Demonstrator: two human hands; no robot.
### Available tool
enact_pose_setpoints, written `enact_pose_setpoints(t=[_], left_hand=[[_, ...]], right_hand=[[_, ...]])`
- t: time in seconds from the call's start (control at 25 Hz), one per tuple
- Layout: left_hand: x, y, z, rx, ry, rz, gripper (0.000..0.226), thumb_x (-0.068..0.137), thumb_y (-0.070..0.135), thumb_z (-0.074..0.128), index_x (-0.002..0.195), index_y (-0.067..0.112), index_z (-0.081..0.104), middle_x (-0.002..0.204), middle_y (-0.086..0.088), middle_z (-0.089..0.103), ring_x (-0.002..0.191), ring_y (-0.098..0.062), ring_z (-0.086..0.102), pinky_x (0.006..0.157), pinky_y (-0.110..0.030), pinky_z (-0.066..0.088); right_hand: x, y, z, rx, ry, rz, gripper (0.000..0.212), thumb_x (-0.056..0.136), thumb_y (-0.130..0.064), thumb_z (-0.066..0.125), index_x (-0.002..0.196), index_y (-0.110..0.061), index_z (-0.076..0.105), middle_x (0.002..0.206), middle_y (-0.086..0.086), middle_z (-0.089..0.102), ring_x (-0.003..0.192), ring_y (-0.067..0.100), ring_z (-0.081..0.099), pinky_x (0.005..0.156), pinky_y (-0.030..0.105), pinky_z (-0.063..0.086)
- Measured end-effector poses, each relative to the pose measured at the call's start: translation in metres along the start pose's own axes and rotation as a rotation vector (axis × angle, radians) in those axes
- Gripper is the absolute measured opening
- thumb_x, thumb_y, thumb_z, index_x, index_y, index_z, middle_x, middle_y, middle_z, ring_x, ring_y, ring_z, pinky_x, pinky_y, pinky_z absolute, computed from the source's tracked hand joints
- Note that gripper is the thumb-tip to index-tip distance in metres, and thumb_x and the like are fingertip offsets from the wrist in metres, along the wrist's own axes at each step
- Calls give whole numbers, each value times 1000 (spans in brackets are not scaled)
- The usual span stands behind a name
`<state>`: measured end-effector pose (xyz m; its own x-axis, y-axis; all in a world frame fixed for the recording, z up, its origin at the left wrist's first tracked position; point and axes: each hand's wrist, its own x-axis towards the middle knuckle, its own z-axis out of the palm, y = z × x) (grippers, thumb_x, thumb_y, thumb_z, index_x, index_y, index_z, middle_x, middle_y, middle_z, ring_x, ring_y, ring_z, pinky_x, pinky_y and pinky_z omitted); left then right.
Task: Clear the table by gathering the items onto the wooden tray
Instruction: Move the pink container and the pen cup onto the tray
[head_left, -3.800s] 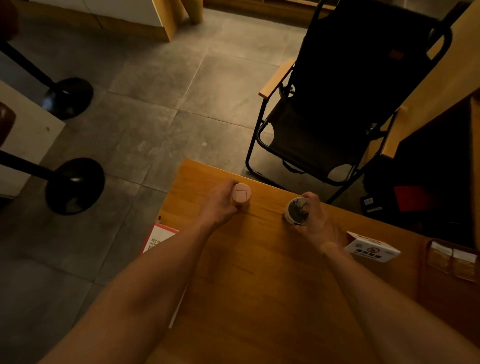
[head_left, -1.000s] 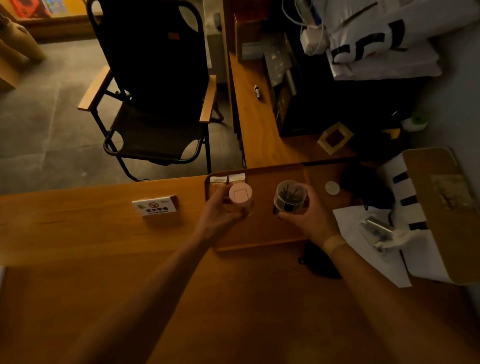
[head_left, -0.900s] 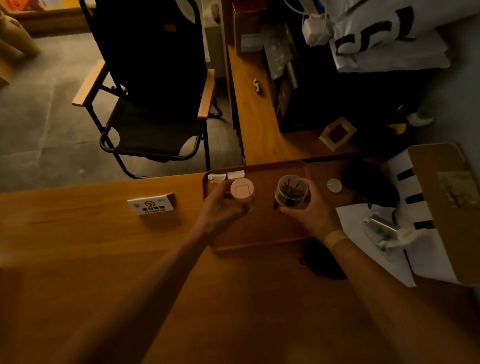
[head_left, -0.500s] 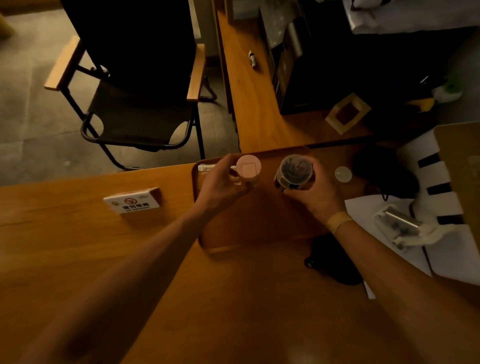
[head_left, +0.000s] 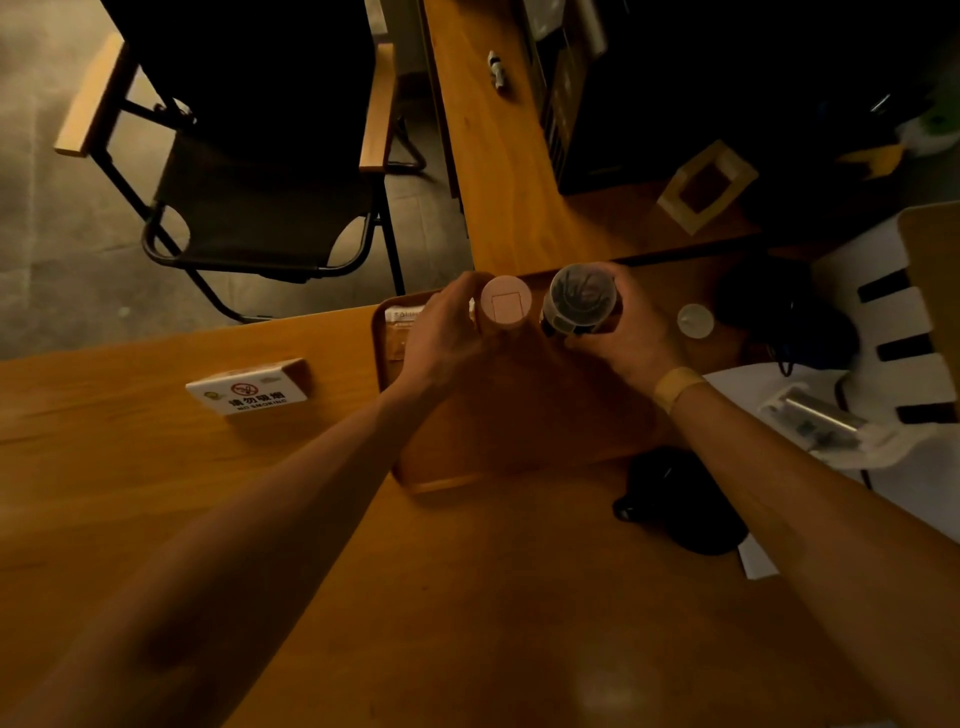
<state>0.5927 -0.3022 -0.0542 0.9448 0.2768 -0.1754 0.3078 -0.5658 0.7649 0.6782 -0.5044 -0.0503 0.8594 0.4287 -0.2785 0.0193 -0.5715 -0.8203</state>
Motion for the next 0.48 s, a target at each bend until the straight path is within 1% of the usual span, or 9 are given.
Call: enact_pose_setpoints(t=[0.2,0.28,0.4,0.48], left_hand=[[4,1,0,-24,3,-12,56,79,32,76,126,19,50,128,-3,59,118,-21,54,91,-47,52],[6,0,0,-3,0,-1,55,79,33,75,126,19,50,127,-3,59,117,-20,55,91,-47,52],[8,-3,3,38,-7,15,55,79,35,74,126,20,50,126,-1,59,115,-21,54,91,-48,50],[8,-6,5,96,4,22,59,78,41,74,127,22,49,126,-1,59,115,-22,51,93,-45,47]], right_hand=[[5,-2,-1,5,-21,-7,72,70,-15,83,132,-23,47,135,2,56,127,21,50,104,42,45],[7,-3,-2,0,-33,-6,72,70,-17,82,133,-23,47,135,1,56,127,20,50,103,39,45],[8,-3,-4,-2,-56,-5,72,71,-14,81,134,-22,46,135,2,55,128,21,50,104,40,44],[7,-2,-3,2,-52,-5,79,70,-13,82,137,-21,42,137,5,53,130,21,48,104,38,44]])
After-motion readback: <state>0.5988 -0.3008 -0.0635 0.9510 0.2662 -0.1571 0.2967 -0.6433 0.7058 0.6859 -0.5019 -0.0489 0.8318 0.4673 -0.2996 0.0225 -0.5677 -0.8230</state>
